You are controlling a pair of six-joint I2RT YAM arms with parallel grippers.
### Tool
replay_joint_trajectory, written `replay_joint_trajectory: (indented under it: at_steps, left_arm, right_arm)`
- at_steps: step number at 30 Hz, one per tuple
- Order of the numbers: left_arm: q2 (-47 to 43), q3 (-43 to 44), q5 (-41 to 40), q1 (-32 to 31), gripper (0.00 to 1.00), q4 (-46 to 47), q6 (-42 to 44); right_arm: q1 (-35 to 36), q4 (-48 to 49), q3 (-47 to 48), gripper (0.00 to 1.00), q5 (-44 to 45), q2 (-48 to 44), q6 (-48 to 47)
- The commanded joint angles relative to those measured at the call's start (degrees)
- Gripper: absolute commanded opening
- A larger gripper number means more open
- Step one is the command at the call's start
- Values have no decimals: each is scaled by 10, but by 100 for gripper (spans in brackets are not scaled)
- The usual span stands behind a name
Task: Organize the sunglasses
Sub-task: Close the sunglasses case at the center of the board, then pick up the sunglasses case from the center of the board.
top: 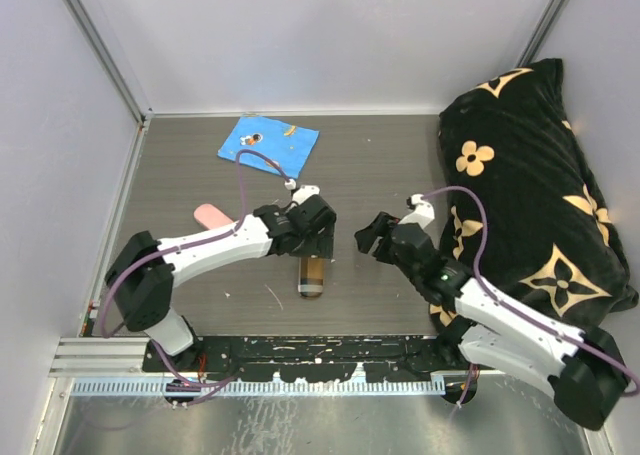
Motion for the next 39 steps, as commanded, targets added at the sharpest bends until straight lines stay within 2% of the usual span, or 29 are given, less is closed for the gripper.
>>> replay_joint_trajectory:
  at_steps: [1,6,8,10,14,18,23,29,32,35,39]
  left_arm:
    - [36,28,-32,-8,98,-20,-31]
    - [88,61,-48,-21,99,-48,-49]
    - [110,78,-58,-29,100,-68,-54]
    - [133,94,-72,-39,97,-85,-58]
    - [168,112,-80,-48,88,-117,-72]
    - [184,115,-85,-49,74,-136,-85]
    - [165,103,-90,-49,53,-131,-87]
    - [78,86,-131,-45,29,-138,-75]
    - [7,65,-163,-20,21,-145,-71]
    - [-84,15,-166,37,13,-124,-70]
    - [-227,-80,-139,160,1,-98,-93]
  right_arm:
    - [0,-39,-13,78,116,-105,2]
    - [-1,-62,-23,83,160,-214,-13]
    - [-1,-72,-21,83,168,-235,-20]
    - [0,-86,-16,83,173,-244,-23]
    - [0,-102,-15,83,171,-242,-19]
    - [0,-103,-15,82,164,-238,-17]
    - [0,-103,-10,82,161,-229,-20]
    - [-1,-96,-5,82,155,-215,-26]
    - [0,-91,-5,82,150,-206,-27]
    - [0,-85,-5,81,145,-198,-26]
    - [-1,-81,-4,81,142,-185,-24]
